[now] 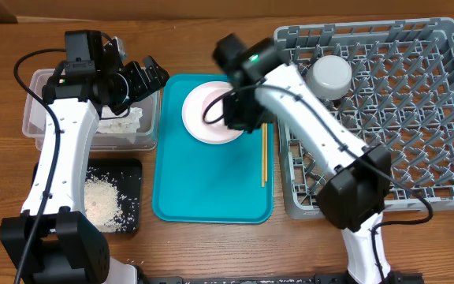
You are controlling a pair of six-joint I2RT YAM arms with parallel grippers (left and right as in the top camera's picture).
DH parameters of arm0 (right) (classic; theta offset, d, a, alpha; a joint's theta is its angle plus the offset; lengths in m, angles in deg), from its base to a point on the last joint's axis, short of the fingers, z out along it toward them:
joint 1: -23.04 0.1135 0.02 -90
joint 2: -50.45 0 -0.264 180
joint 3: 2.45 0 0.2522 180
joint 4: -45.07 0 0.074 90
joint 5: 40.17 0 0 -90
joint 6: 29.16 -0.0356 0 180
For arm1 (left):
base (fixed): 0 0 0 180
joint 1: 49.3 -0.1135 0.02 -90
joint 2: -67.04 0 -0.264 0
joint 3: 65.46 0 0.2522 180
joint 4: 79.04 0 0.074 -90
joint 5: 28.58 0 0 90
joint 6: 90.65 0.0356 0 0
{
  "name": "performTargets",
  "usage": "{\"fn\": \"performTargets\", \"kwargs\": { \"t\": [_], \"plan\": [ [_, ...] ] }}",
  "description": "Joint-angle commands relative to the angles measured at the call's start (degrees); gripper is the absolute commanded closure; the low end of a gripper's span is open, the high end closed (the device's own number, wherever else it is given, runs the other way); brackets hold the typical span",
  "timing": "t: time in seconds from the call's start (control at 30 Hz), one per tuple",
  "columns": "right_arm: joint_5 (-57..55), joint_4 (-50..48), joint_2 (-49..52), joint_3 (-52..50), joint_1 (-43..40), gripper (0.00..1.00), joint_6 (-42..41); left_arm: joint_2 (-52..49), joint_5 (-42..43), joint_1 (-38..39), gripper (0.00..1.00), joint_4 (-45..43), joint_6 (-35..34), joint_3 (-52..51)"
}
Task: Sort waste into correct bins and load items into the dishwasher
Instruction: 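Move the right gripper over the teal tray toward the chopsticks, then lower the right gripper around the wooden chopsticks beside the pink plate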
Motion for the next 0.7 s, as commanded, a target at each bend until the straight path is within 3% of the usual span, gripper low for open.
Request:
{"fn": "performTargets", "kwargs": {
  "t": [0.0,0.33,0.67],
  "plan": [
    [-4.83,-0.24,-0.57,-0.35,2.49,0.89,-4.9,0.46,-0.37,0.13,0.0,0.0,0.39,1.51],
    [-6.25,-4.74,-0.57,-5.81,4.63,0.92,-8.96,0.46,-0.37,0.13,0.0,0.0,0.39,1.51],
    [-11.08,-16.68,-0.57,-17.92,4.31,0.92,-11.78,0.46,-0.37,0.13,0.0,0.0,0.39,1.51]
  ]
}}
